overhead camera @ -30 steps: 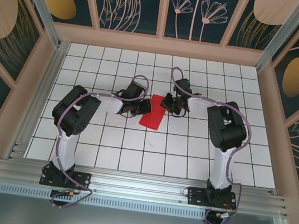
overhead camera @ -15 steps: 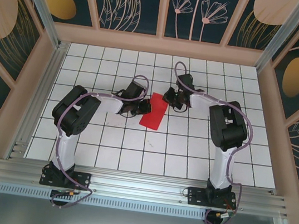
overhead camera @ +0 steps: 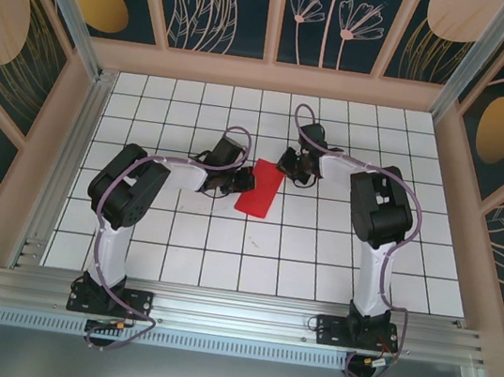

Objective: Fold a paper plane with a square sheet of paper (pick it up from the middle)
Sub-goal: First fold in half a square sheet of paper at the center of the table.

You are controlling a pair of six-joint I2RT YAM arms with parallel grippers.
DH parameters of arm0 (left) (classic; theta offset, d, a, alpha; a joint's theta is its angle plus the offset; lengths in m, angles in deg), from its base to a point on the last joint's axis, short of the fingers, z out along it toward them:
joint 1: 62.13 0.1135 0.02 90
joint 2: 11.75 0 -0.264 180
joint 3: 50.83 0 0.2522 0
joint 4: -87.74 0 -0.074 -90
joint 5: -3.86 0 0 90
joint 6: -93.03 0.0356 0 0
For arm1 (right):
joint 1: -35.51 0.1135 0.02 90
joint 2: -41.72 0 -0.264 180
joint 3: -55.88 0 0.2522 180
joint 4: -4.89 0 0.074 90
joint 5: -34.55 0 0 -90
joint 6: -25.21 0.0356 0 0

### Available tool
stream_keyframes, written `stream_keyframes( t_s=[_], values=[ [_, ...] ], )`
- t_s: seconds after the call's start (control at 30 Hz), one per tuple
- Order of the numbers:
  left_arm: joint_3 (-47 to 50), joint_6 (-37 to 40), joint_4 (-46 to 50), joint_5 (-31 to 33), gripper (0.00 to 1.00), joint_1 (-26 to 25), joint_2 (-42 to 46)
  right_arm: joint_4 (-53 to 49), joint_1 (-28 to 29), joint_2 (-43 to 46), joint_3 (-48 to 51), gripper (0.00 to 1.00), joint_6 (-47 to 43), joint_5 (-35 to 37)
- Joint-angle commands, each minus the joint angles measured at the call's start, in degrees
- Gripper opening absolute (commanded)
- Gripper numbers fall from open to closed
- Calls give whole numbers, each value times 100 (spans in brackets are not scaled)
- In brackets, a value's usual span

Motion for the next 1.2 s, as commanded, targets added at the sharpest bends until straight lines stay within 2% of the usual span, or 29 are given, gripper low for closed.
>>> stream_keyframes(
  t_s=[0.0, 0.1, 0.2, 0.37, 0.83, 0.97, 1.17],
  values=[
    [204, 195, 1115, 581, 0, 37, -379, 457, -91, 516, 208, 15, -321, -205],
    [196, 185, 1111, 582, 0, 37, -379, 517, 2, 796, 425, 15, -429, -653],
    [196, 162, 1085, 571, 0, 37, -379, 515, 174, 939, 816, 15, -391, -803],
    [187, 161, 1085, 563, 0, 36, -375, 666, 296, 983, 1337, 14, -254, -774],
    [-64, 163, 1094, 462, 0, 37, -101, 466, 373, 658, 1479, 12, -161, -526],
    [-45, 110, 770, 59, 4, 37, 168, 451, 367, 596, 1559, 11, 77, -299],
    [516, -79, -182, -829, 16, 11, 811, 757, 523, 777, 1838, 11, 586, 106]
  ],
)
